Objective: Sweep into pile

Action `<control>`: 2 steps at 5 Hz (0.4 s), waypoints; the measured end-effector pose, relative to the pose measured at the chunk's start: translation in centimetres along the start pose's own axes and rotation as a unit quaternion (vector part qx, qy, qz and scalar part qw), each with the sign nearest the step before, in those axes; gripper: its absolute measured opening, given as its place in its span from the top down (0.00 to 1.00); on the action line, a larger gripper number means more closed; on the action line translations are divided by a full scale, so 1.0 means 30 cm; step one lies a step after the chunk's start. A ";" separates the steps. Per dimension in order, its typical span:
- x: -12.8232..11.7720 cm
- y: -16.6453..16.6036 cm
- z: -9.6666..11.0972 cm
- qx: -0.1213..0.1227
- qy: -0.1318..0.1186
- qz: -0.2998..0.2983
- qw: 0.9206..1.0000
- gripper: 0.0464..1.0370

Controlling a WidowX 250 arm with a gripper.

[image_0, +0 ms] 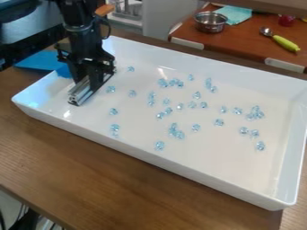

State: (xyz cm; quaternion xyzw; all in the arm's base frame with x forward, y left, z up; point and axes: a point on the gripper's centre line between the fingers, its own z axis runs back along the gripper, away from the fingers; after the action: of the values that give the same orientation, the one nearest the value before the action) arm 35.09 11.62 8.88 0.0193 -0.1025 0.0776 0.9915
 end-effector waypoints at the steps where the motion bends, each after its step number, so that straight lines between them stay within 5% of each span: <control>1: -0.001 -0.054 0.002 0.002 -0.005 -0.001 1.000 0.68; 2: -0.020 -0.160 0.004 0.003 -0.015 -0.018 1.000 0.68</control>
State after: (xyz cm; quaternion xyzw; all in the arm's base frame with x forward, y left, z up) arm 35.24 6.80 8.78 0.0252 -0.1173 0.0597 0.9910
